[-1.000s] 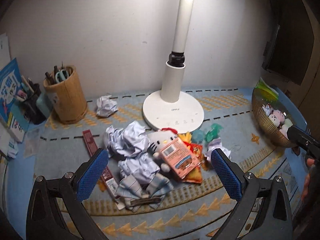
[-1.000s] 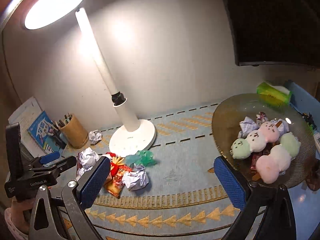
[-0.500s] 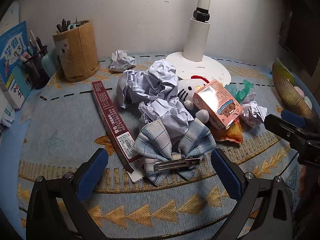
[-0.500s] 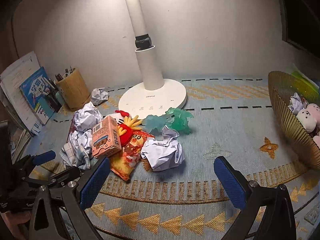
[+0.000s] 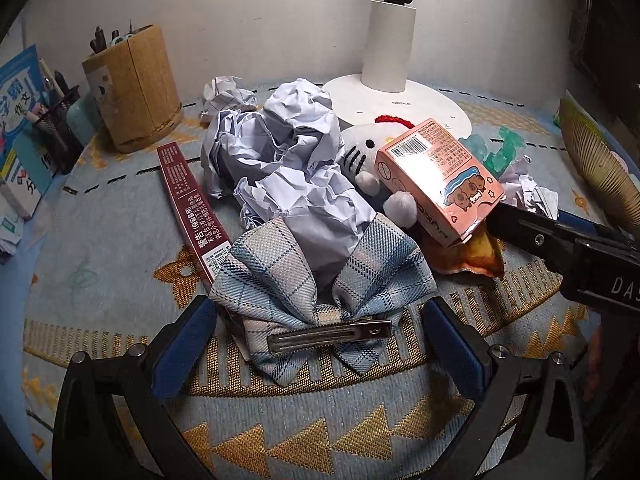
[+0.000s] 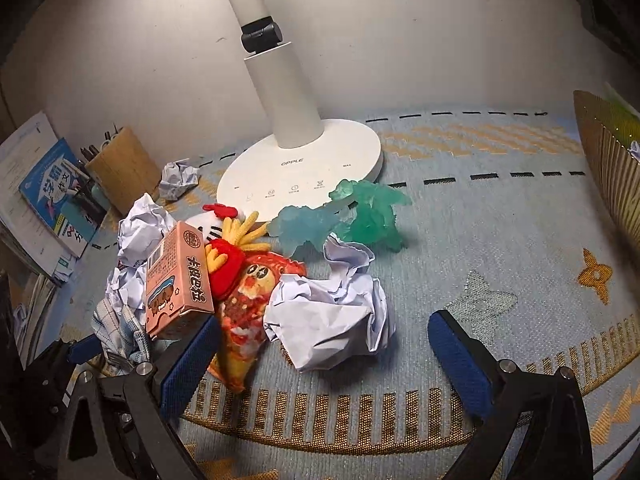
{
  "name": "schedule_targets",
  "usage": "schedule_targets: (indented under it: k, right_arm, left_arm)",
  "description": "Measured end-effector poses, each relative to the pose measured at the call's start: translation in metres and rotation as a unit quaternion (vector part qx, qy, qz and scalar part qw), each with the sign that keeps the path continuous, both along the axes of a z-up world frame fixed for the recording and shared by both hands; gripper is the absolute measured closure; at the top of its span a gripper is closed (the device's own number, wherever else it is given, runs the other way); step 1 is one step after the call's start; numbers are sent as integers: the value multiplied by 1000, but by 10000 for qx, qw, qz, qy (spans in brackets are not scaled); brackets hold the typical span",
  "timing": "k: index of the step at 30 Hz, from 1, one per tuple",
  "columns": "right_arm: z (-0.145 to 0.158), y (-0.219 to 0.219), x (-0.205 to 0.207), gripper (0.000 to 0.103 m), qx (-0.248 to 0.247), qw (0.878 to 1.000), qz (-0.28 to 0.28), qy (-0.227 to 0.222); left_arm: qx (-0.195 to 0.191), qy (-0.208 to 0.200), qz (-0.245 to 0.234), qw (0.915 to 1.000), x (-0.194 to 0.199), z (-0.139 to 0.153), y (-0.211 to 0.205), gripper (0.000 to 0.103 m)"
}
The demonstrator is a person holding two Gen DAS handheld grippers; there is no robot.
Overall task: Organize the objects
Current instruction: 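Grasp the plaid bow clip with the left tool while the right tool grasps a paper ball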
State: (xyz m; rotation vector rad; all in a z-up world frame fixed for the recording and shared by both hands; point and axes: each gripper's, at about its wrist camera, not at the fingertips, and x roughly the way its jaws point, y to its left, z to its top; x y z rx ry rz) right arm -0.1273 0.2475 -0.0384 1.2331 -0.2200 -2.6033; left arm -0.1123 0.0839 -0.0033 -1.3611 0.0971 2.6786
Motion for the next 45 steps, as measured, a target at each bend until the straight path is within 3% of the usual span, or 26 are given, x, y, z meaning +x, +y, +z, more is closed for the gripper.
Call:
schedule_targets:
  k: [6,11,12,13,14,15,16,22,30,36,45]
  right_arm:
    - [1,4,2,0,-39,10000,11,9]
    - [0,21,4,0,-761,9970,-25,100]
    - [0,26,5,0,-961,9953,-43,123]
    - [1,30,6,7,-1070,9941,-105,144]
    - [1,33,7,33,-1007,9944,-295,150]
    - [1,35,7,51,-930,9946,-443,134]
    - [-1,36,6,56,-1072,9936,-350,69]
    - [-1,37,6,57,-1377,9902,-222,71]
    - [13,27,18,57,-1119,9924,-29,501]
    - [12,30,18,57,-1161,9920,-29,498]
    - [16,29,23,57,-1187,9909,46,625]
  left_arm:
    - [18,-5,129,9999,-4,0,0,0]
    - [11,-1,196,9998,-6,0,1,0]
    - [60,15,177,9998,-5,0,0,10]
    - [90,150,212,9996,-1,5,-2,28]
    - [154,313,225,9991,4,9,-4,62]
    - [331,294,124,9989,5,9,-6,62]
    - [440,282,96,9986,6,9,-9,62]
    - [506,576,301,9966,17,17,-24,63]
    - [376,691,298,9965,29,23,-24,63]
    - [395,741,326,9959,33,24,-19,63]
    - [785,1216,387,9887,50,50,-28,63]
